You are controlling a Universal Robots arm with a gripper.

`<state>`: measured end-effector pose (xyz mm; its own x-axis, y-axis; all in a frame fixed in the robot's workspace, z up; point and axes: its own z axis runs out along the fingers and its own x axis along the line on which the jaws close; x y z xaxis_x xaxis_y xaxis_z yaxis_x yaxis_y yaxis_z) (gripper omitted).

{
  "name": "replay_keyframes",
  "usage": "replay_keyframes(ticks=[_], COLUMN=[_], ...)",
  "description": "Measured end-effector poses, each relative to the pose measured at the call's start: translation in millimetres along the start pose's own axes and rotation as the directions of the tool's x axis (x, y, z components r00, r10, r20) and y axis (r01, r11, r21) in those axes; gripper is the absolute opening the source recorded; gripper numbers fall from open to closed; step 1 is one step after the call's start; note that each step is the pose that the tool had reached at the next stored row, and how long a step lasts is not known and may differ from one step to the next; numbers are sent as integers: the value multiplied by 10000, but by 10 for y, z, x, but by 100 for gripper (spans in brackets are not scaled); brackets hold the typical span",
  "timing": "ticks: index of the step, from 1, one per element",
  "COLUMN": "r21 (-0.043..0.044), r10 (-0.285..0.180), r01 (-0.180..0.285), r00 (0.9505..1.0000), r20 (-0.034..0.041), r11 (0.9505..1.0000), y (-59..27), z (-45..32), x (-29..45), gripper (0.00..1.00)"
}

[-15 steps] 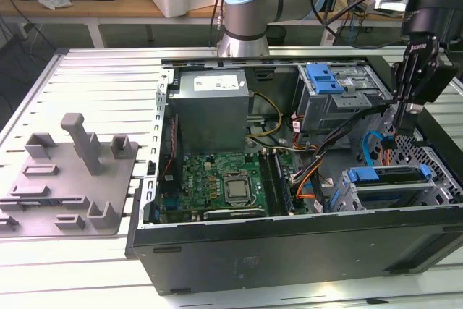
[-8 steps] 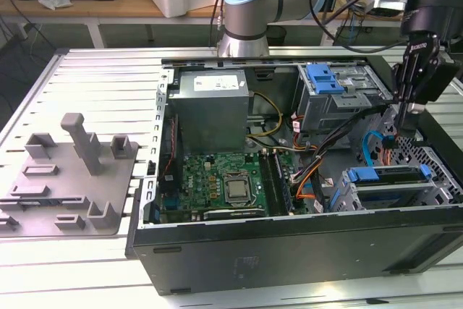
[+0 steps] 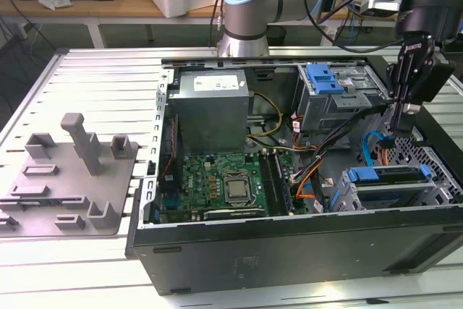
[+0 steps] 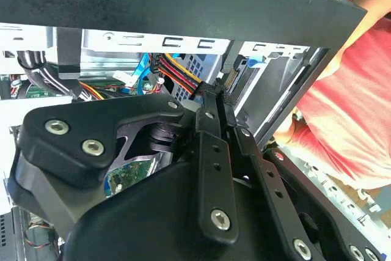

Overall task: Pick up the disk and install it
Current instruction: 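Insert the first disk wire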

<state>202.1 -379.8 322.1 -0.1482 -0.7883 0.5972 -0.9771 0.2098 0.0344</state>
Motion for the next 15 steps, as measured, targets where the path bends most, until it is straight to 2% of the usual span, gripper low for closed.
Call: replay_keyframes(ticks=[2, 3, 5, 7, 8, 10, 14, 15], r21=[54, 83, 104, 110, 116, 143, 167, 177], r10=[-109, -179, -244, -265, -280, -308, -318, -325], r01=[108, 177, 241, 261, 276, 300, 306, 311], r00=[9999, 9997, 9993, 9990, 9987, 9976, 9967, 9960], r20=[102, 184, 299, 357, 419, 612, 749, 835], r11=[9999, 9998, 9997, 9996, 9996, 9994, 9994, 9994], y=[3, 6, 23, 47, 69, 92, 97, 96], z=[1, 2, 7, 14, 24, 52, 79, 91], x=[-1, 0, 5, 15, 27, 63, 104, 125], gripper=[16, 16, 16, 16, 16, 16, 16, 16])
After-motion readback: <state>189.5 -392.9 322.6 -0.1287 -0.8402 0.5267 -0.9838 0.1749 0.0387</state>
